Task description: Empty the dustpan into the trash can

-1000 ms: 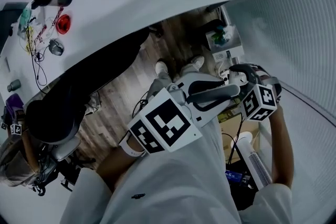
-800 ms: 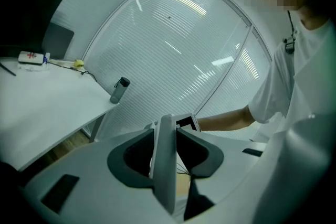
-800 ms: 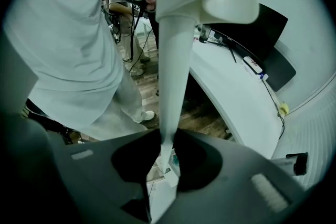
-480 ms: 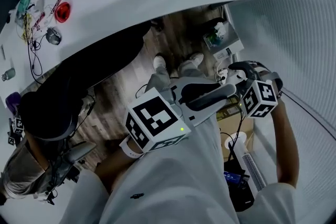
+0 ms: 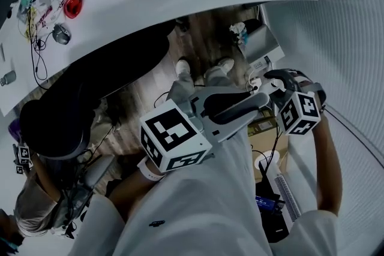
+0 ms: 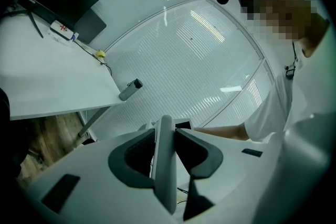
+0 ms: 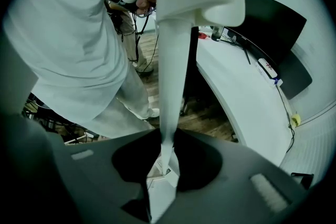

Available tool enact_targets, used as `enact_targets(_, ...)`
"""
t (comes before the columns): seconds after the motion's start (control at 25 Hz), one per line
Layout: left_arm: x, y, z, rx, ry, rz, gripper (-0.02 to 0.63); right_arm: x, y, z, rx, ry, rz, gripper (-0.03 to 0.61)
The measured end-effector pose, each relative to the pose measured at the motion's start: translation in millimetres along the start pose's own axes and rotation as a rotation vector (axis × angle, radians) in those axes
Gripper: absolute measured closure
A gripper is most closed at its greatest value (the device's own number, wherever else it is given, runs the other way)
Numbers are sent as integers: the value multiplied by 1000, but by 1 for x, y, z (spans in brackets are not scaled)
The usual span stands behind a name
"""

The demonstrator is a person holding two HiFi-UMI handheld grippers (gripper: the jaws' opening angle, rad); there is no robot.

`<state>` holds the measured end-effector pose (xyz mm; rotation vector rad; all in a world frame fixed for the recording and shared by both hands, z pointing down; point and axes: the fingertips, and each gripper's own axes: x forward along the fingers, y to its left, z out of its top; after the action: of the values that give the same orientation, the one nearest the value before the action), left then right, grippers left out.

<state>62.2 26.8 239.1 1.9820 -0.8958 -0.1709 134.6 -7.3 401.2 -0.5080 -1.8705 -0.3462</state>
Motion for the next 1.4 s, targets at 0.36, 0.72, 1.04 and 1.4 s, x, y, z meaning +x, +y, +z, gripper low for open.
enact_targets(0.36, 2, 1, 2, -83, -77, -26, 494, -1, -4, -2, -20, 23, 27, 488)
enact_targets(0.72, 16, 13, 15, -123, -127, 4, 495, 1, -24, -13, -67, 37, 75, 488)
enact_targets(1.04, 17, 27, 15, -180, -163, 13, 494, 6, -34, -19, -127, 57, 120, 489)
enact_targets(1.4, 21, 41, 13, -188, -198, 61, 489, 16, -43, -26, -189, 89, 171, 489)
